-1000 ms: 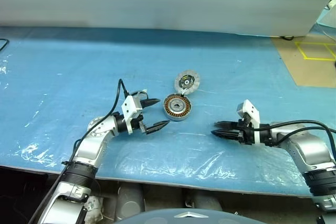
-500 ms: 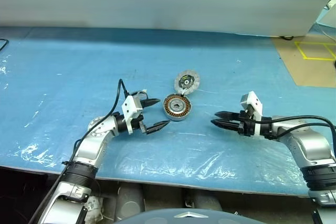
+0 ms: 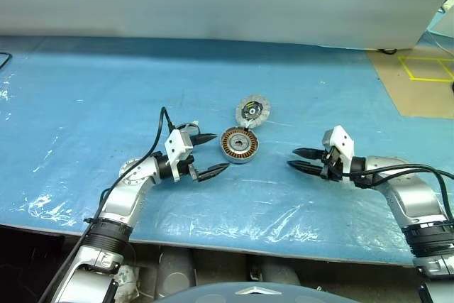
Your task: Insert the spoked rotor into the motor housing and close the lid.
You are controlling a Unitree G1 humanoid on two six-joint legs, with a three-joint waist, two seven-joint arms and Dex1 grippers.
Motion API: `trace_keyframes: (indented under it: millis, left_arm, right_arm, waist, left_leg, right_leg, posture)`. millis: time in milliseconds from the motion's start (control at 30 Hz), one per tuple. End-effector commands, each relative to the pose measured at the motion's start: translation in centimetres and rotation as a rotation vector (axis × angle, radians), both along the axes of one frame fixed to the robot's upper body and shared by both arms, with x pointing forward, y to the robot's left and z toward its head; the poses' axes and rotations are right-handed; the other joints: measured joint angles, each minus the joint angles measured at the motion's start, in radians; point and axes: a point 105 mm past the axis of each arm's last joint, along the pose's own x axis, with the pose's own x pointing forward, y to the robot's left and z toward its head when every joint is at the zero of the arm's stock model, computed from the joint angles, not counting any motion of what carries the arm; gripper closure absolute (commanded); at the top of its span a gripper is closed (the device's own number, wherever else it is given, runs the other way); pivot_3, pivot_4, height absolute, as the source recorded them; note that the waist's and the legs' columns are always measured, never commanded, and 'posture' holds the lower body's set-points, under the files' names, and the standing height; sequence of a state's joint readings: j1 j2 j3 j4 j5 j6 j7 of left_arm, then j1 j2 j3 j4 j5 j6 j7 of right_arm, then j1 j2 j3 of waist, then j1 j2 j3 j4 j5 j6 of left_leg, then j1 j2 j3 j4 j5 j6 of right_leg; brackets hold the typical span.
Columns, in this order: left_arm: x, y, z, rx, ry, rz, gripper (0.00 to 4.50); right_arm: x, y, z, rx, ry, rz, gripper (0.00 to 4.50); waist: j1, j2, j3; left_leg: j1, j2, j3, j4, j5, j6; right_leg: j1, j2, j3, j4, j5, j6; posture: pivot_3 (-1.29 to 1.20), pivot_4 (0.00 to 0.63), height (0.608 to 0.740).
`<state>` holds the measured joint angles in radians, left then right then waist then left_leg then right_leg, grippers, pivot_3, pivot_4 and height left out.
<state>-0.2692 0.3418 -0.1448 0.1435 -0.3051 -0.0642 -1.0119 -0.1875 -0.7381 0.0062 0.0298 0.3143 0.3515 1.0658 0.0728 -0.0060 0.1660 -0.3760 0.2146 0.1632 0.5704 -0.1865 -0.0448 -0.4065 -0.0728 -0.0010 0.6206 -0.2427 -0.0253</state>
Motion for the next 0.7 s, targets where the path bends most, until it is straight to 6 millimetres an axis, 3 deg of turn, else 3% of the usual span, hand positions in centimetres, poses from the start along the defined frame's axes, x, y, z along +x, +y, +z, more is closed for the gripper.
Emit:
trace_keyframes:
  millis: [33,700]
  left_arm:
    - [0.0,-0.2,0.7,-0.006,-0.028,-0.011,0.00]
    - [-0.1,-0.2,0.6,-0.003,-0.022,-0.013,0.00]
  right_arm:
    - [-0.5,0.0,-0.1,-0.033,-0.006,0.035,2.52]
    - [-0.2,-0.6,-1.7,-0.147,-0.073,0.047,2.52]
  waist:
    - [0.000,0.000,0.000]
    - [-0.002,0.000,0.000]
  left_leg:
    - [0.000,0.000,0.000,0.000,0.000,0.000]
    - [0.000,0.000,0.000,0.000,0.000,0.000]
  right_leg:
    - [0.000,0.000,0.000,0.000,0.000,0.000]
    - [0.000,0.000,0.000,0.000,0.000,0.000]
  posture:
    - [0.00,0.150,0.740]
    - [0.00,0.150,0.740]
